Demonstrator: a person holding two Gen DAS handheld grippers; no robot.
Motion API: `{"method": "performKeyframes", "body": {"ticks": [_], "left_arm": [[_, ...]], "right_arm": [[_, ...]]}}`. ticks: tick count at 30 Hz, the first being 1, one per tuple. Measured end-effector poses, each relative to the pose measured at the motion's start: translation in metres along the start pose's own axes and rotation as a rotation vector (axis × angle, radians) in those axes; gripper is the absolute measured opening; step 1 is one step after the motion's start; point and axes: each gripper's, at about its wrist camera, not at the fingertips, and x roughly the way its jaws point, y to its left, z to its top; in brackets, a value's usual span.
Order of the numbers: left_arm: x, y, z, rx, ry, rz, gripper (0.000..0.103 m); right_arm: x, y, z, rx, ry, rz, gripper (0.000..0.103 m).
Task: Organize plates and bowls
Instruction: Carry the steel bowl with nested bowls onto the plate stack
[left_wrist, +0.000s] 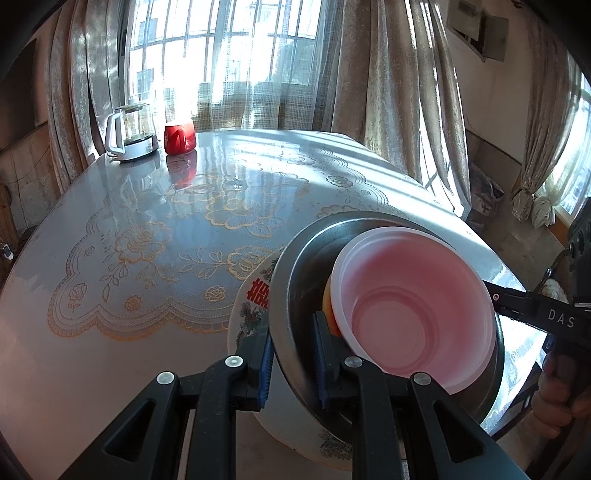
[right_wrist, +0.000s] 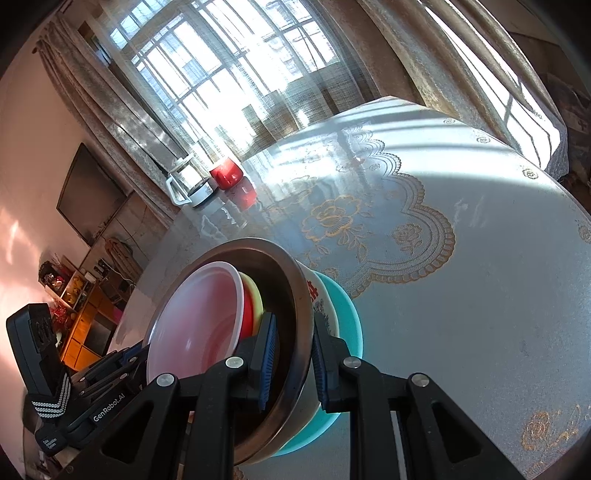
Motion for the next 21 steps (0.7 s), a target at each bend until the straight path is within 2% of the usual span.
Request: {"method": "performKeyframes", "body": {"ticks": [6,11,21], "left_arm": [[0.0,0.004,-0.001,-0.014,0.008,-0.007,0.018],[0.001,0.014,0.0,-0.068,0.036,-0.047,0.018],[0.002,0.015,-0.002,-0.07,0.041,-0.022,0.019]], "right_arm": [[0.0,0.0,-0.003,0.005,0.001,0.007,0.02],[0.006,0.0,0.0,0.02,0.019,0.004,0.02],[0.018,-0.003,-0.003,0.046,0.055,0.009,0.02]]}}
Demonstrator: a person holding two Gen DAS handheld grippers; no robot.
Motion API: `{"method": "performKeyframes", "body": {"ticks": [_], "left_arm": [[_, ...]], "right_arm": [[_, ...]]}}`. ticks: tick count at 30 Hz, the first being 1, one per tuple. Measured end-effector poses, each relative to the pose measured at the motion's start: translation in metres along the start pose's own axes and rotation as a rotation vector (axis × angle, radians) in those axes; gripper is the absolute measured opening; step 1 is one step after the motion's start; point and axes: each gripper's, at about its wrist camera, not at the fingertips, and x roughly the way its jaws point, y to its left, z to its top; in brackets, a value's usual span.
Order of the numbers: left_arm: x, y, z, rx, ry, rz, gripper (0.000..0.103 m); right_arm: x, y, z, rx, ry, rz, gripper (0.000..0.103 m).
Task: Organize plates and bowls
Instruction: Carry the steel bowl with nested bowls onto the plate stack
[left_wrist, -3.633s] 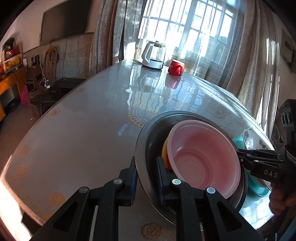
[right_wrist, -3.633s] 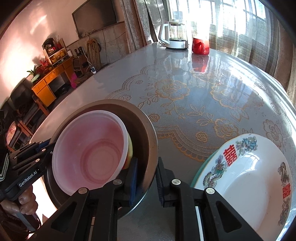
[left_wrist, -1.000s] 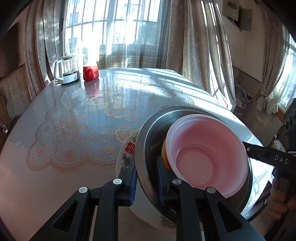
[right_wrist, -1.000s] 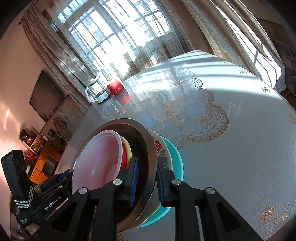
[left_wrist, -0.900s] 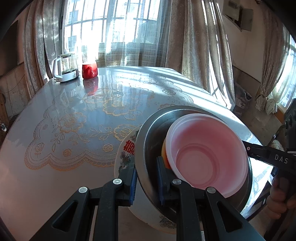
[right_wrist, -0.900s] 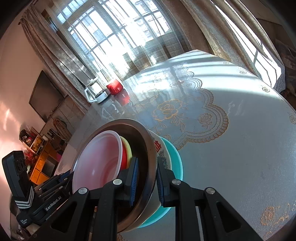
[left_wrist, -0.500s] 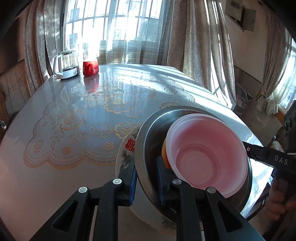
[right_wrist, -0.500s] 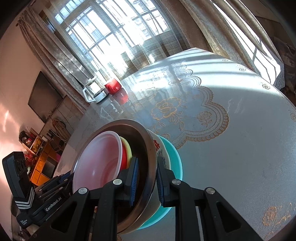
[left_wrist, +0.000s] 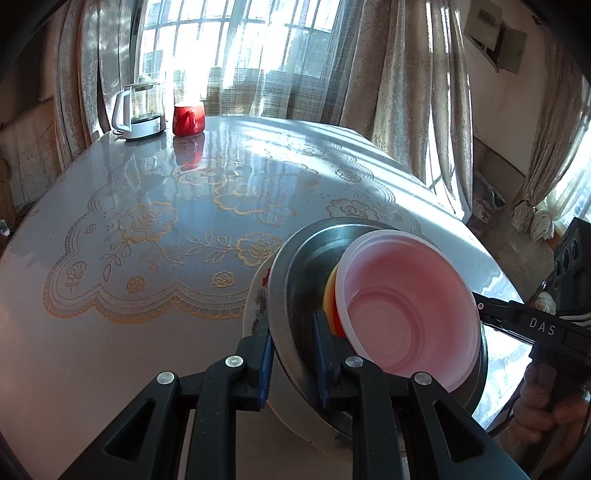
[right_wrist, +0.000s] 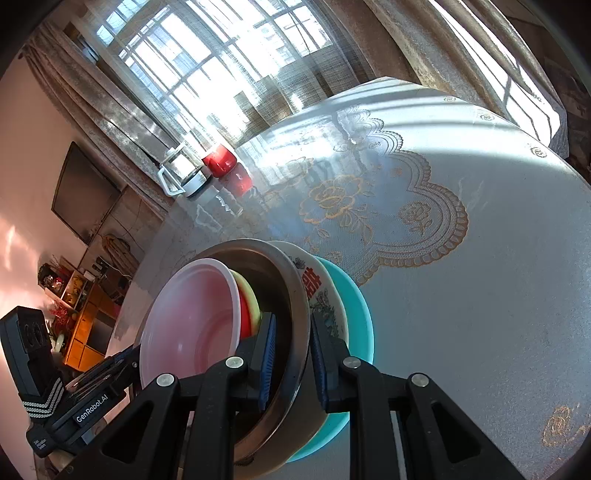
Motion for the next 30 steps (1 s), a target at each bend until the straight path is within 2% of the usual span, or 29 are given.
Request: {"method": "performKeyframes", "body": {"ticks": [9,16,22,24,30], "left_arm": [[-0.001,0.002,-0.005,-0.003,-0.001,-0.006,0.022],[-0.003,0.001,-0.006,-0.005,-0.006,0.004,0.024],[-0.008,0.002,-0.008,-0.018,-0.016,0.015,0.025],[-0.009,0.003,-0.009,-0.02,-0.021,0.012,0.025],[-0.021,0.005,-0.011,-0.038,-0.058,0.021,0.025]], "right_arm": [[-0.005,-0.003,-0.005,0.008,-0.002,0.008,0.021],[-0.004,0.002,-0.005,-0.009,-0.024,-0.02,0.014],[-0.006,0.0,-0.009,0.002,-0.024,-0.012,0.018],[-0.007,-0.003,-0.011,0.016,-0.026,0.001,0.023],[-0.012,-0.005,-0.018,0.031,-0.038,0.025,0.025]]}}
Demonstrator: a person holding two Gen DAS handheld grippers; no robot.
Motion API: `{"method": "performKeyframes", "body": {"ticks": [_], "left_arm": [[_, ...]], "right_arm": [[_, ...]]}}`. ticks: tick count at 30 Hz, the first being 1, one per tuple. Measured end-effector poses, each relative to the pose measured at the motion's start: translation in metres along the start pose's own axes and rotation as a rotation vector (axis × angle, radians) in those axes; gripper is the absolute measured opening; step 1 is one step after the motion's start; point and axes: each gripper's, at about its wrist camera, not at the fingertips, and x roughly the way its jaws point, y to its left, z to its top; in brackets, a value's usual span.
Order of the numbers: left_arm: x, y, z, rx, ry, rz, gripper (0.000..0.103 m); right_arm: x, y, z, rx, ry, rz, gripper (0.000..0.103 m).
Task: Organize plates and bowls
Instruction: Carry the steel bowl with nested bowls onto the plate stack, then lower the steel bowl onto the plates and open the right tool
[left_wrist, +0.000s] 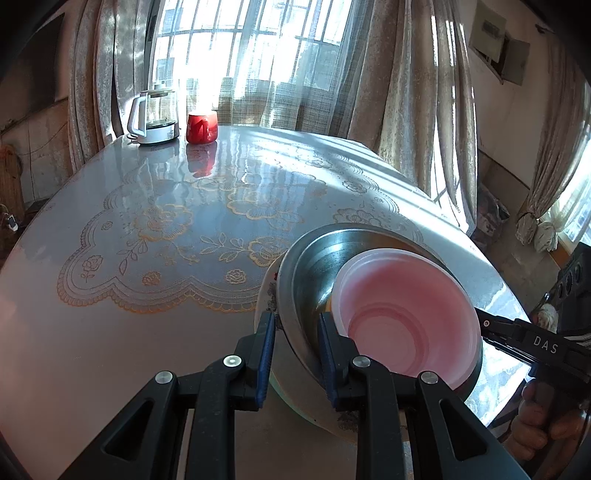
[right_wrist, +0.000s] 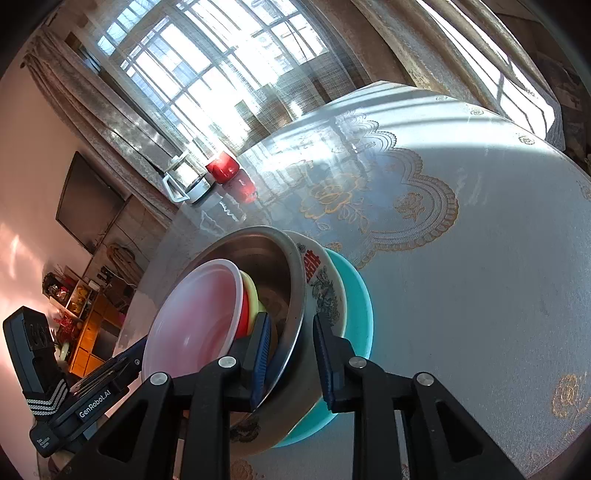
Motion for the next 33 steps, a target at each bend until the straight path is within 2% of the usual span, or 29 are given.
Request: {"method": "performKeyframes", "body": {"ticks": [4,8,12,15,17,20,24,29,33], "left_arm": [[-0.001,0.004,-0.001,-0.019,0.0,-0.018,0.026],[-0.003,-0.002,-0.004,0.004,-0.001,-0.013,0.025],[-0.003,-0.002,-0.006,0.005,-0.005,-0.012,0.025],[-0.005,-0.001,-0.006,-0.001,-0.003,-0.013,0.026],[-0.007,-0.002,-0.006,0.009,-0.009,0.002,0.028],[-0.01,-0.002,-0.007,0.013,-0.021,0.019,0.028],[-0.012,-0.003,-0.008,0.024,-0.032,0.029,0.03],[-0.014,-0.003,-0.011,0.037,-0.038,0.026,0.03],[-0.013,-0.002,-0.01,0.035,-0.04,0.018,0.03]], "right_arm": [[-0.001,0.001,-0.003,0.004,-0.006,0.01,0.024],[-0.001,0.006,-0.003,-0.007,-0.019,0.003,0.016],[0.0,0.008,-0.002,-0.026,-0.028,-0.023,0.015],[-0.004,0.008,-0.001,-0.031,-0.039,-0.054,0.018],[-0.012,0.009,0.0,-0.039,-0.075,-0.067,0.026],[-0.028,0.019,0.002,-0.077,-0.119,-0.041,0.028],[-0.027,0.045,0.0,-0.191,-0.098,-0.035,0.028],[-0.003,0.061,-0.007,-0.278,-0.048,-0.161,0.026],[0.005,0.058,-0.008,-0.276,-0.048,-0.18,0.019]]}}
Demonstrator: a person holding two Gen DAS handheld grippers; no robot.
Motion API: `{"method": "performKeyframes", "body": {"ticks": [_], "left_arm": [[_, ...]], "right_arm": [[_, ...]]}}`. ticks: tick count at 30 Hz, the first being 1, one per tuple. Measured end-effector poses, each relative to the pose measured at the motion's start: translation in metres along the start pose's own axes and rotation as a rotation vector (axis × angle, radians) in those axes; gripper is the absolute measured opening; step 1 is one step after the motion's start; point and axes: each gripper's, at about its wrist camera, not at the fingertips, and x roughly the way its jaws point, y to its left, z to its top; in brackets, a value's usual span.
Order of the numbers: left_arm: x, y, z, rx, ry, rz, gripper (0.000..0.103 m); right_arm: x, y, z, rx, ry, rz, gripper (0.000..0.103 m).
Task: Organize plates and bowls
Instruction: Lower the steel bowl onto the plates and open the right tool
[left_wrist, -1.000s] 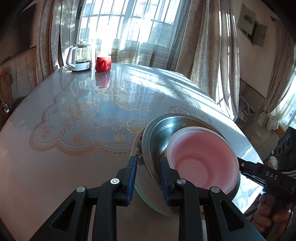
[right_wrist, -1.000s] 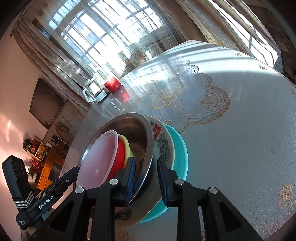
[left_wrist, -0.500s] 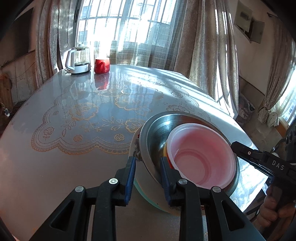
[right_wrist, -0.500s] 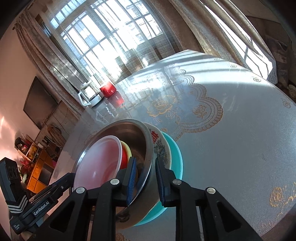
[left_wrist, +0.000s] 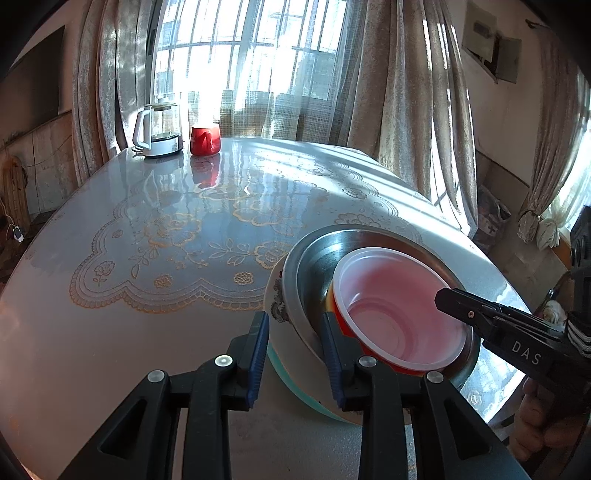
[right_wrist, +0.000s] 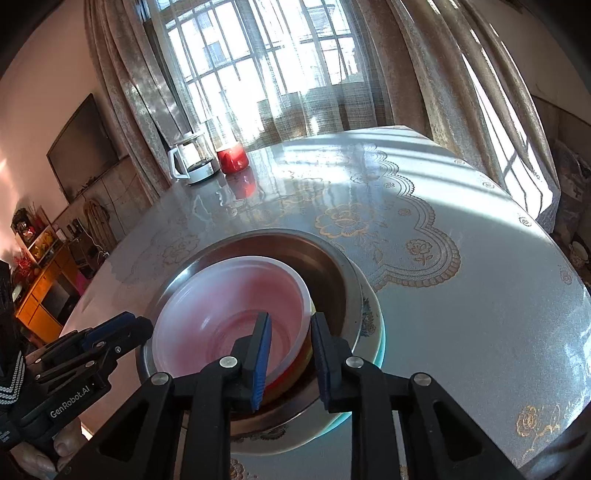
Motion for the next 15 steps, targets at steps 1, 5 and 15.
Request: {"method": "performKeyframes", "body": {"ticks": [1,5,15], "left_arm": [[0.0,0.0,0.0,0.002,0.0,0.001,0.03],[0.003,0.001,0.001,-0.003,0.004,-0.006,0.03],[0.001,0.002,0.001,0.005,-0.015,0.02,0.036]], "right_arm": [[0.002,0.001,0.0,-0.003,0.0,-0.007,0.017],[0.006,0.003,0.004,-0.007,0.002,-0.018,0.016],[0.009,0.011,0.002,-0.036,-0.033,-0.06,0.024]]}}
